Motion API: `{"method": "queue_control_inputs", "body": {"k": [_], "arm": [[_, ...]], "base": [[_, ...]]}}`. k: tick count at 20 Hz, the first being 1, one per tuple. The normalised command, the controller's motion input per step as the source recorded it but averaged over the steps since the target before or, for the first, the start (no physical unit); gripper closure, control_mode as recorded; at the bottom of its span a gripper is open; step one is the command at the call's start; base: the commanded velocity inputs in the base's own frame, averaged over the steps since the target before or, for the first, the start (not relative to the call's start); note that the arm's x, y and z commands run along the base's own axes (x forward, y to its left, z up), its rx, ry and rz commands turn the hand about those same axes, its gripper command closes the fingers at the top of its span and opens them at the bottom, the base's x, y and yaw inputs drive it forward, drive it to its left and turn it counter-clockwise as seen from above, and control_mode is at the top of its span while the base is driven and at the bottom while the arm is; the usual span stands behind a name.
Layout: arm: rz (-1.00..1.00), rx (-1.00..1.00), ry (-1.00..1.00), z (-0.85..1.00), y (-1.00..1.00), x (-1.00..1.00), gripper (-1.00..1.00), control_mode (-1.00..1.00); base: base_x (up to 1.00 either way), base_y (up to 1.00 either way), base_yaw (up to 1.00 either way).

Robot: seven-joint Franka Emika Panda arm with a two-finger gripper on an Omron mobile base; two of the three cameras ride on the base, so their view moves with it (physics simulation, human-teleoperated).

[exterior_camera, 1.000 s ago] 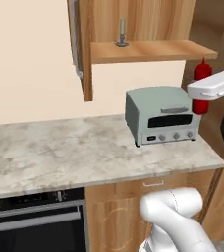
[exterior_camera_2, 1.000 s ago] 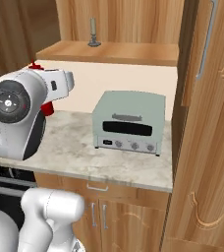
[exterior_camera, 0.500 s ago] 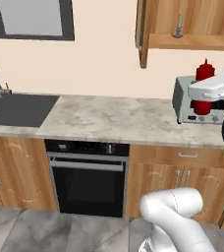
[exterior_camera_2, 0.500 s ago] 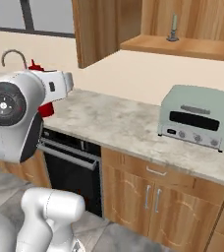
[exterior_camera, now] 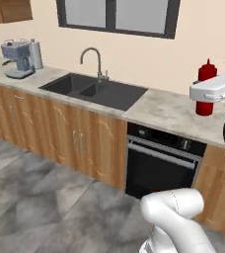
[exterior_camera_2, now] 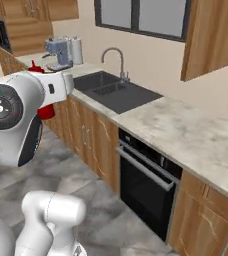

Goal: The dining table condiment station is running low on ketchup. Refill the condiment station by opening the cabinet and taking the ketchup from the cabinet and placing it on the dining table.

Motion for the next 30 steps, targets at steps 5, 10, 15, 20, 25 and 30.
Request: {"method": "queue_control_inputs", "body": {"k": [5,10,15,20,25,30], "arm": [[0.0,0.0,0.0,0.0,0.0,0.0,1.0,1.0],[0.0,0.0,0.0,0.0,0.0,0.0,1.0,1.0],[0.0,0.0,0.0,0.0,0.0,0.0,1.0,1.0],[0.0,0.0,0.0,0.0,0.0,0.0,1.0,1.0],[0.0,0.0,0.0,0.0,0.0,0.0,1.0,1.0],[0.0,0.0,0.0,0.0,0.0,0.0,1.0,1.0]], "base": [[-0.21,0.65,0.84],[-0.28,0.59,0.82],[-0.76,0.11,0.74],[-1.0,0.02,0.65],[-1.0,0.15,0.61],[-1.0,0.24,0.57]]}}
